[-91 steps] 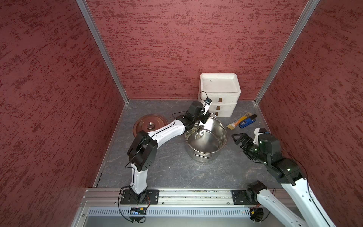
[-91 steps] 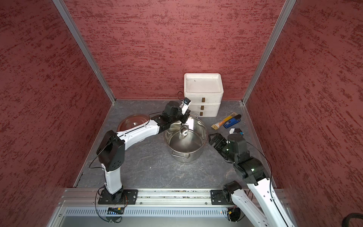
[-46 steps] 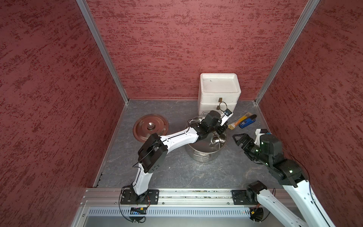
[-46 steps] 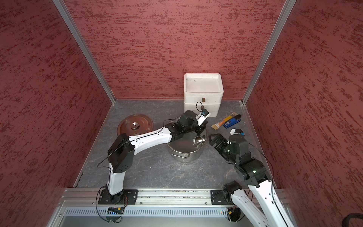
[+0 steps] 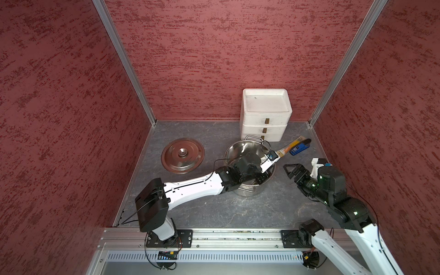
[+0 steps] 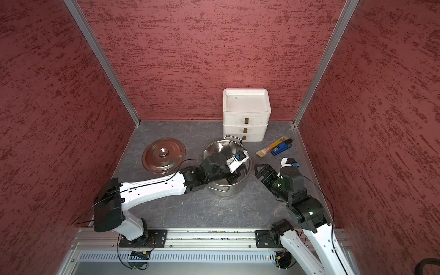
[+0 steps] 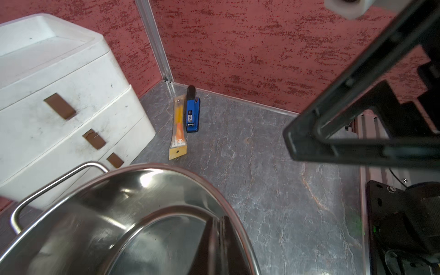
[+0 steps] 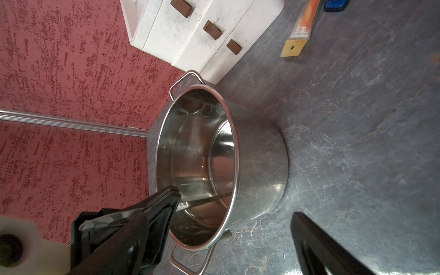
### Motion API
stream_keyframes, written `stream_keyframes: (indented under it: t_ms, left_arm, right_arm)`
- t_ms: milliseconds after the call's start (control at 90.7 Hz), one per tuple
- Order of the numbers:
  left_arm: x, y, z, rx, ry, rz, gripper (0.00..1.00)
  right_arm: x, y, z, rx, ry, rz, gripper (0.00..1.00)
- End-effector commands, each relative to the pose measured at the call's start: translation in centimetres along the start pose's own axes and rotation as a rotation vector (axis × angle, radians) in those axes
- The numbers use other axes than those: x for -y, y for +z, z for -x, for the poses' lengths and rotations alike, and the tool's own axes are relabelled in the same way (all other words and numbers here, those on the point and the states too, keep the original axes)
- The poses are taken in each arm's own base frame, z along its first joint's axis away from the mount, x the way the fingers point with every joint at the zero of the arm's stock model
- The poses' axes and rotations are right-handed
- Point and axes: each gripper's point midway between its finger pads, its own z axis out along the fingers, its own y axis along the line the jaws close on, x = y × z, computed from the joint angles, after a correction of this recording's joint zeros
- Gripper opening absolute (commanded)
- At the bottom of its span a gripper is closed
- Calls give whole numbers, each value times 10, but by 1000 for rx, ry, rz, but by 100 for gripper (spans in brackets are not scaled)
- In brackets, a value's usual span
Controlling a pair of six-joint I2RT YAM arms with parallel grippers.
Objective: Stir the soup with a spoon
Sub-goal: Stir the soup in the pan with a stick.
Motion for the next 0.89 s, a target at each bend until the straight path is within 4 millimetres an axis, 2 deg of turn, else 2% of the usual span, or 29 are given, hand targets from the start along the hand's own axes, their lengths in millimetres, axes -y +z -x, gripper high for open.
stream_keyframes:
  t_ms: [0,132,287,441,573,738,882]
  left_arm:
    - [-30,-15,-21,-68,-25,117,0]
    - [-70,-29,-34,-113,-34,234,0]
    - [-107,-33,-34,-128,-21,320,0]
    - [-147,-27,-27,-121,-15,408,0]
    - [-174,-13,-17,-109,-7,445,0]
    - [-189,9,3,-60,-12,418,0]
    - [-187,37,17,-28,-11,353,0]
  right_arm:
    - [-4,2,-1,-9,-6,18,98]
    - [-8,5,0,-14,-11,24,98]
    - [-12,5,2,-11,-18,29,98]
    - [-13,3,4,-5,-17,25,98]
    - [-13,-1,5,3,-15,24,98]
    - [-11,-5,6,11,-17,11,98]
    - [-8,-7,6,16,-10,4,98]
